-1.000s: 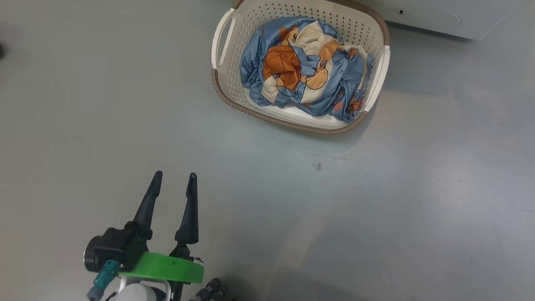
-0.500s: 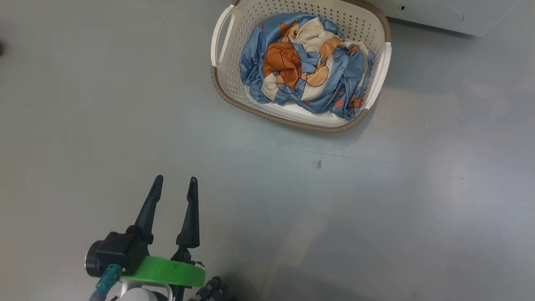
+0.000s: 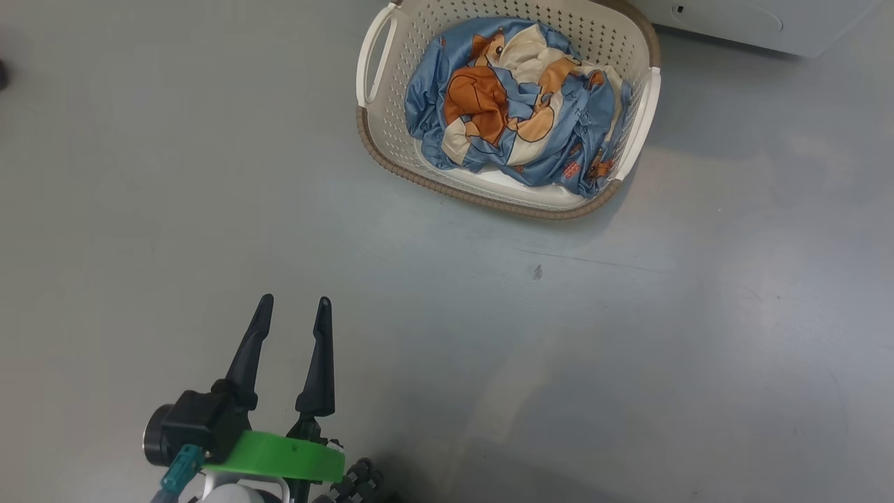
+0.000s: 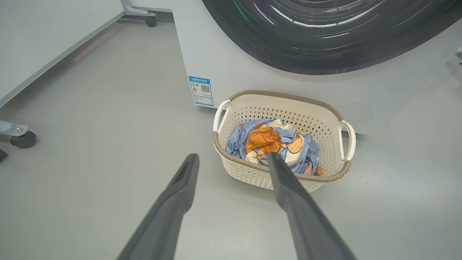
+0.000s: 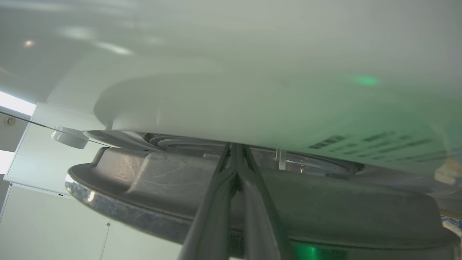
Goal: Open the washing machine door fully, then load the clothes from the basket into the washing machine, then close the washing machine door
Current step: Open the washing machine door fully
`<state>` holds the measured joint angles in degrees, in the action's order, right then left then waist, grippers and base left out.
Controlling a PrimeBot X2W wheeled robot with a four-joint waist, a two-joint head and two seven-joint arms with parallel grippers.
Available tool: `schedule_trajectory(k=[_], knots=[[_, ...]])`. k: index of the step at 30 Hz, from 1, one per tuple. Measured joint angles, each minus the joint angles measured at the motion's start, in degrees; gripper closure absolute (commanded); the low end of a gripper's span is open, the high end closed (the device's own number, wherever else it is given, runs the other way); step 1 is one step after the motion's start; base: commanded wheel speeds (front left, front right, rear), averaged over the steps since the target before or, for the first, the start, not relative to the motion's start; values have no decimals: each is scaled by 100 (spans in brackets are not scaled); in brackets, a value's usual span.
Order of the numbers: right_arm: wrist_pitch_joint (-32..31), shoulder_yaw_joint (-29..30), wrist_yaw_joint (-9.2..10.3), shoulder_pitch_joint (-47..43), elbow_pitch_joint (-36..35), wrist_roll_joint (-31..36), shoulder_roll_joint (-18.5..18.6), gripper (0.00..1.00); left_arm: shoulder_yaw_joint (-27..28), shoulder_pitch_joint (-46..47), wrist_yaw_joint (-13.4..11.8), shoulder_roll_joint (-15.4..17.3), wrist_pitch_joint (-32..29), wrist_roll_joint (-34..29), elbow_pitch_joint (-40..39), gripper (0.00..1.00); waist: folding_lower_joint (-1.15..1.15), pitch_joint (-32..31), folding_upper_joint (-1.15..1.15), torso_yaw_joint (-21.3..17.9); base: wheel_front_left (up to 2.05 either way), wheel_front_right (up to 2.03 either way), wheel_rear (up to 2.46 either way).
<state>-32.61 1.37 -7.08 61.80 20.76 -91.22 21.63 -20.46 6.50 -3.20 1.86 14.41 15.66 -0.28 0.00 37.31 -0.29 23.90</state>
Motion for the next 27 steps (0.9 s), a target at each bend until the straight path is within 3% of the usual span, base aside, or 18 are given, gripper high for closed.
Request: schedule_trajectory(k=[11,27], knots=[[-226,-226,1,91,-56,8,-26,100,2,-58,-62,0,0,60,-65,0,0,54,0,7,0,0,0],[-879,-779,1,-59,-378,-111,-409,100,123,8,-151,0,0,167,-91,0,0,-23,0,-317,0,0,0]])
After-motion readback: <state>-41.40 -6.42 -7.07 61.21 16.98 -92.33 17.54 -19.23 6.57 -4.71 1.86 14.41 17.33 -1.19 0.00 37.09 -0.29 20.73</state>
